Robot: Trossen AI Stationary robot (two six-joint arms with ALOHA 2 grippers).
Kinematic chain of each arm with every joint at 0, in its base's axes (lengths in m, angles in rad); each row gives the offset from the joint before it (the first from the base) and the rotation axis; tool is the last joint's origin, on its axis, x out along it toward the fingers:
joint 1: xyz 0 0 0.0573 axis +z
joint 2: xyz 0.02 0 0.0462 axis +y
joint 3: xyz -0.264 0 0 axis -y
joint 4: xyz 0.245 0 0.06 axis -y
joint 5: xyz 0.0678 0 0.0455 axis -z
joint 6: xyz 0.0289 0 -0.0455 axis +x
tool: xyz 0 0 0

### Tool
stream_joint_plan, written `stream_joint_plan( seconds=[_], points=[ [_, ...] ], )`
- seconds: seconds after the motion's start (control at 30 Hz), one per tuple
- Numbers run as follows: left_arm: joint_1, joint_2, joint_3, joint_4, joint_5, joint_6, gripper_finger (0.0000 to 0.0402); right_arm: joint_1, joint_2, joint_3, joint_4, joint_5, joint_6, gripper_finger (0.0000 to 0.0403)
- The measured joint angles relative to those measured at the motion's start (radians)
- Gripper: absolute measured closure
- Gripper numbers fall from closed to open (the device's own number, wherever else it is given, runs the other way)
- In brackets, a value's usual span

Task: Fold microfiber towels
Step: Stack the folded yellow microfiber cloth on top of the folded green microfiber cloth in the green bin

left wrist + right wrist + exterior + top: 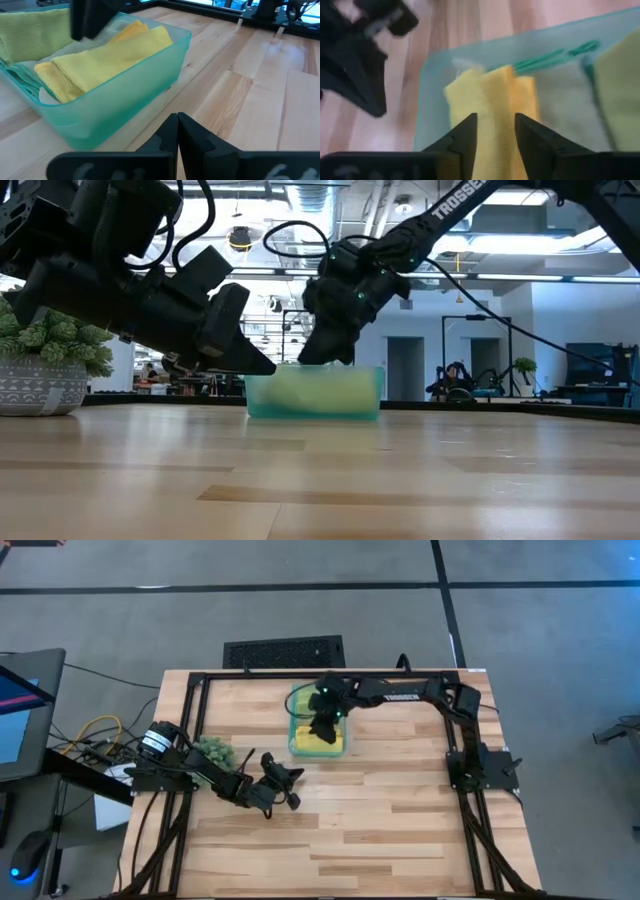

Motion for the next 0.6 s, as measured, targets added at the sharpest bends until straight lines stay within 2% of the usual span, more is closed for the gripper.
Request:
stream_joint_plan(
  seconds=[0.1, 0.17, 0.43, 0.6],
  points=[
    [0.0, 0.0, 0.0, 0.0, 0.002, 0.0, 0.0401, -0.014, 0.0, 0.027, -0.006, -0.069, 0.015, 0.0236],
    [0.0, 0.0, 0.0, 0.0, 0.002, 0.0, 0.0401, -0.009, 0.004, 0.041, 0.023, -0.111, 0.016, 0.0248],
    [0.0, 0.0, 0.0, -0.002, 0.003, -0.005, 0.0401, 0.032, 0.134, 0.042, 0.138, -0.096, 0.05, 0.0387],
    [0.0, 0.0, 0.0, -0.012, 0.003, -0.019, 0.0402, 0.032, 0.196, 0.067, 0.146, -0.053, 0.122, 0.0377]
  ],
)
